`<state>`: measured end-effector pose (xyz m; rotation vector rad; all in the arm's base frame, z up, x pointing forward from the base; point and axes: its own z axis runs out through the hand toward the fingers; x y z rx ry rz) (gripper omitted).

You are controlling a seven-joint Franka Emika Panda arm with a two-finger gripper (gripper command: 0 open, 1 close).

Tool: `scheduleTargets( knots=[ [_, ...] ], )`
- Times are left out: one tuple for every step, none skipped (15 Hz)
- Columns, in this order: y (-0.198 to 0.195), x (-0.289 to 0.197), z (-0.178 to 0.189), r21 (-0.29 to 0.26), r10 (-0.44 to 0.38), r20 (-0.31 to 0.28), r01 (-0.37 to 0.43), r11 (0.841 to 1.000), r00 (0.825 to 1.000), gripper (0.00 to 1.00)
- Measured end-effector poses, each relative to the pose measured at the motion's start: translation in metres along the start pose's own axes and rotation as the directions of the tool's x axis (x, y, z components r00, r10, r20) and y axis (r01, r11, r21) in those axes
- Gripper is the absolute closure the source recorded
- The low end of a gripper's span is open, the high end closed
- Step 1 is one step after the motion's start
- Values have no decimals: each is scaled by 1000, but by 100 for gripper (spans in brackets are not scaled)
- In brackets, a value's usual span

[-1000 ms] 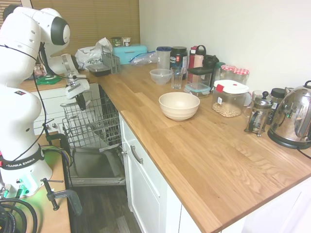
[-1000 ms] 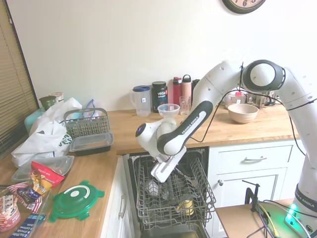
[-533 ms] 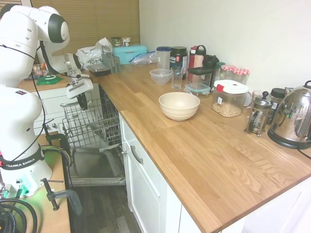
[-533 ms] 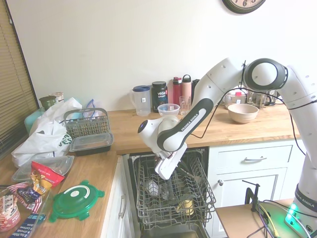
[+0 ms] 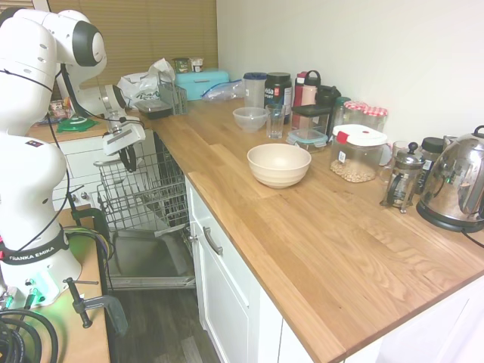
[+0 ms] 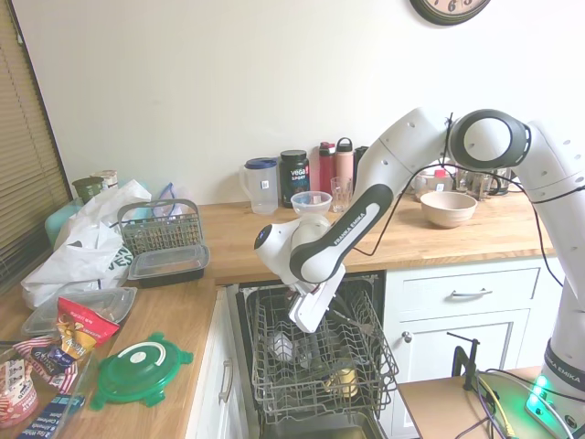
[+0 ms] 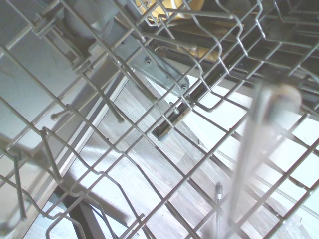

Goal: Put the fork in the dishwasher

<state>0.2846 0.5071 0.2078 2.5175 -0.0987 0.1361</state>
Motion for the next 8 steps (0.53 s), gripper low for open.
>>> scheduleTargets(
  knots=[
    [0,0,0,0,-1,0,1,1000,1000,0],
    [0,1,0,-1,0,1,0,1000,1000,0],
    [1,2,0,1,2,0,-2,1000,1000,0],
    [3,4,-4,9,15,-6,-15,1000,1000,0],
    [9,6,-10,26,42,-18,-41,999,999,0],
    [20,7,-19,50,75,-34,-73,996,997,0],
    [36,8,-31,79,114,-50,-109,991,992,0],
    [54,11,-45,113,158,-64,-151,982,985,0]
  ],
)
